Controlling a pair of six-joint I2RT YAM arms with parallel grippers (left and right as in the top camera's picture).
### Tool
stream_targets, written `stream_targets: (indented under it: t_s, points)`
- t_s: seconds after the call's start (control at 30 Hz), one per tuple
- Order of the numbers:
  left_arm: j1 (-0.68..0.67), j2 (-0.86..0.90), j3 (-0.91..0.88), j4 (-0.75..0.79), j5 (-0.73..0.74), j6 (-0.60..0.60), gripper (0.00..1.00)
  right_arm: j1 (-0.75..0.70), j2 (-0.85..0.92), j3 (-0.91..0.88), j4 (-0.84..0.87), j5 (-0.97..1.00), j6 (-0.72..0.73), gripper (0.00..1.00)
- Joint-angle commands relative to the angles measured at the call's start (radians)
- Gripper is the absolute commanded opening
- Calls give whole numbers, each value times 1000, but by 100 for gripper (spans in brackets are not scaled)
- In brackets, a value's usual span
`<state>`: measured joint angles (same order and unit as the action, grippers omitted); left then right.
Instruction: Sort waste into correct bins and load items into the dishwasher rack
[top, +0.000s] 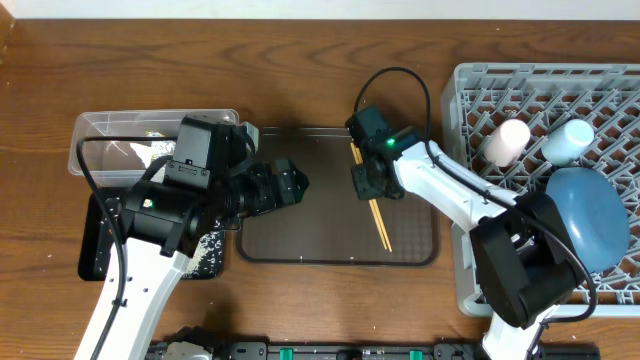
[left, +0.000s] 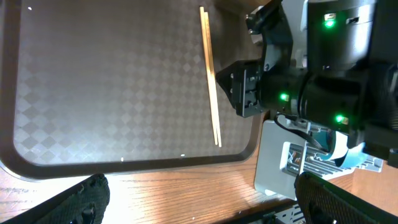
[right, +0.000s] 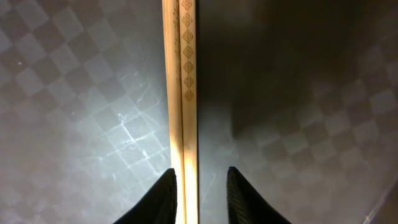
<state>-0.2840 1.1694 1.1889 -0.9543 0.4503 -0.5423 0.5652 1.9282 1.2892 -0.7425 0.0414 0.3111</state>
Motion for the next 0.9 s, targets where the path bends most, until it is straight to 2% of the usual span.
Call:
stream_targets:
  t_s: [0.0, 0.43, 0.73, 0.87]
  points:
    - [4, 0, 12, -2, 10, 14, 98, 18, -12, -48, 30, 0, 11, 29]
    - [4, 1, 12, -6, 10, 14, 98, 20, -13, -111, 106, -23, 10, 34]
    - [4, 2, 12, -6, 10, 14, 98, -32, -80, 50, -33, -23, 2, 41]
    - [4, 2, 12, -5, 10, 14, 98, -55, -109, 58, -50, -23, 2, 43]
